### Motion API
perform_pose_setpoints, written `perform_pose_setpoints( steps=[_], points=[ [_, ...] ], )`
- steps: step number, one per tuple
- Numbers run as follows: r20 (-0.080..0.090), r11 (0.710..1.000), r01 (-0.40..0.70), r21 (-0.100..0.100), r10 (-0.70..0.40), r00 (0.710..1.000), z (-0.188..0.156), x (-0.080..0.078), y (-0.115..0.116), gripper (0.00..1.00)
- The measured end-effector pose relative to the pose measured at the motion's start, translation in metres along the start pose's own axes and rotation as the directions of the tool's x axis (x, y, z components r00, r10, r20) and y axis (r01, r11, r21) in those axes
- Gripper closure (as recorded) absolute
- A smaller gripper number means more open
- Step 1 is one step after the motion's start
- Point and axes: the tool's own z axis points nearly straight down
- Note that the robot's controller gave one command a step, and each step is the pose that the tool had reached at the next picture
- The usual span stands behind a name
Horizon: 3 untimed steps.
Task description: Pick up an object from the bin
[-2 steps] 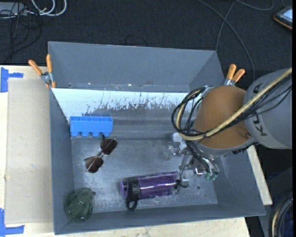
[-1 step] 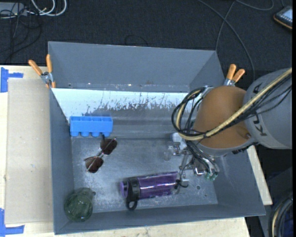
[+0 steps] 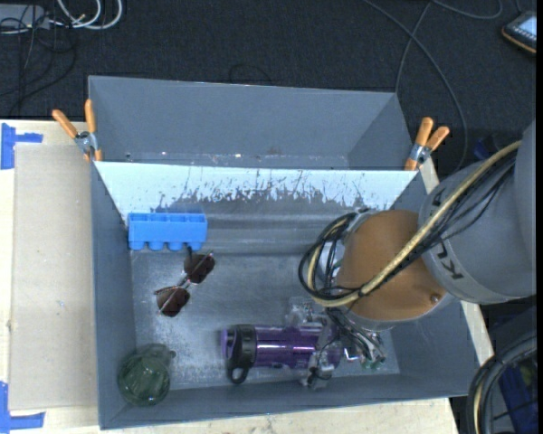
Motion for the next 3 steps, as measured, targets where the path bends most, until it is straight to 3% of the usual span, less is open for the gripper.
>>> perform_pose_setpoints(
  steps=[1,2,3],
  points=[
    [0.008,0.994,-0.110,0.000,0.110,0.994,0.0120,-0.0129,-0.0082,0.00],
    [0.006,0.996,-0.084,0.000,0.084,0.996,0.0132,-0.0133,-0.0064,0.00],
    [0.014,0.992,-0.126,0.000,0.126,0.992,0.0127,-0.0055,-0.0084,0.00]
  ],
)
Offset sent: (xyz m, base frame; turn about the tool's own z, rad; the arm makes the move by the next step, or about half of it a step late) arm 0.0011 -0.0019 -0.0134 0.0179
